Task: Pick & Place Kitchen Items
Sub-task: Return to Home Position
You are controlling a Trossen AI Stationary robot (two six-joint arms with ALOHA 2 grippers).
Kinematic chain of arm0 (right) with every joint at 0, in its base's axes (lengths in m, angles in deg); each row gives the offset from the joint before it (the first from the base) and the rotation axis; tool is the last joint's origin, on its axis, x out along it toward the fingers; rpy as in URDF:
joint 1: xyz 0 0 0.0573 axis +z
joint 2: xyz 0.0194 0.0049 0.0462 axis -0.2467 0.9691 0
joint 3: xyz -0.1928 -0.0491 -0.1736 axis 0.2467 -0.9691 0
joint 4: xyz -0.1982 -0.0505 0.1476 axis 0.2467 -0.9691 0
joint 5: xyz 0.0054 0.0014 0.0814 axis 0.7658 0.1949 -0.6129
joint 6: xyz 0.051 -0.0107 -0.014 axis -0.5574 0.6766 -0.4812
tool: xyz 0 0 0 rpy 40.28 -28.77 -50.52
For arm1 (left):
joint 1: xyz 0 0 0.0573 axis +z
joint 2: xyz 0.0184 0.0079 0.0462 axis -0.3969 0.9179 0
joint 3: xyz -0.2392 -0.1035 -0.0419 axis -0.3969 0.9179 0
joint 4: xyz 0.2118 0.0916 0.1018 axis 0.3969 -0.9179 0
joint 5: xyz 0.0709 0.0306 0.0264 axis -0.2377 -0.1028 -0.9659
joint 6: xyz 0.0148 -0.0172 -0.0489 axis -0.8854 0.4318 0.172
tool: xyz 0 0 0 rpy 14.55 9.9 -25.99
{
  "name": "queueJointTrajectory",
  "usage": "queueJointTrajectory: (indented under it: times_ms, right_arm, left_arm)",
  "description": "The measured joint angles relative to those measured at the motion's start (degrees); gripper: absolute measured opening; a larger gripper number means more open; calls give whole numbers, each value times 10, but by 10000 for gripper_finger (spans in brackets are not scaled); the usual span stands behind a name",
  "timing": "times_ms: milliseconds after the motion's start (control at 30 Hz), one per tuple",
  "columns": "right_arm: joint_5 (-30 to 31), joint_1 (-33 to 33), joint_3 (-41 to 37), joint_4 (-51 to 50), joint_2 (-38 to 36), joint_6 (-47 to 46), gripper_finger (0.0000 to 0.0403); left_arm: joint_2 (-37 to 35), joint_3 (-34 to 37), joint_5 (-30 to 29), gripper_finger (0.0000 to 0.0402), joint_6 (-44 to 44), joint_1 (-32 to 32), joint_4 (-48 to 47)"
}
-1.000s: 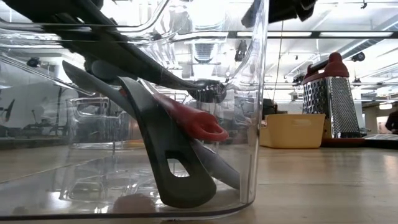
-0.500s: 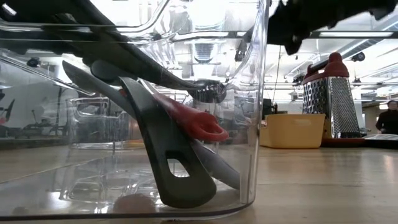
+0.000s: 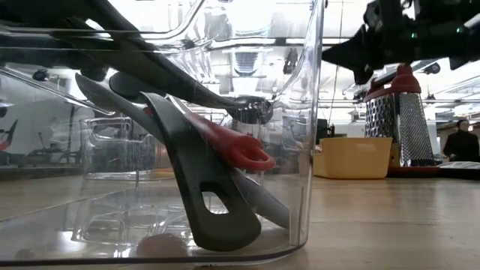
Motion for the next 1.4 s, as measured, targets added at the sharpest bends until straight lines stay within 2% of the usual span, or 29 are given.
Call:
queueJointTrajectory:
  times_ms: [100,200,300,400,567,733,1033,1100,1267,1400]
  right_arm:
    - [-17,-38,-21,-4,-32,4,8]
    - [-18,-57,-41,-12,-77,4,8]
    - [21,-62,-47,-69,-146,11,8]
    - [67,-54,-48,-150,-215,13,8]
    - [86,-27,-47,-255,-313,28,8]
    - [149,-4,-44,-363,-397,8,8]
    - [128,12,-53,-459,-530,24,8]
    - [120,11,-54,-458,-536,17,8]
    - [118,11,-50,-468,-524,17,8]
    - [118,11,-50,-475,-511,19,8]
  left_arm:
    - [-46,1,-6,7,0,0,-13]
    - [-88,-13,-29,5,3,0,-79]
    - [-126,-29,-50,4,19,1,-137]
    - [-128,-30,-44,7,26,0,-160]
    - [-128,-31,-30,7,23,0,-156]
    - [-128,-31,-27,8,22,0,-153]
    - [-128,-29,-27,16,19,0,-152]
    - [-127,-29,-27,14,20,0,-152]
    - [-122,-27,-27,16,89,0,-157]
    - [-116,-27,-28,18,92,0,-157]
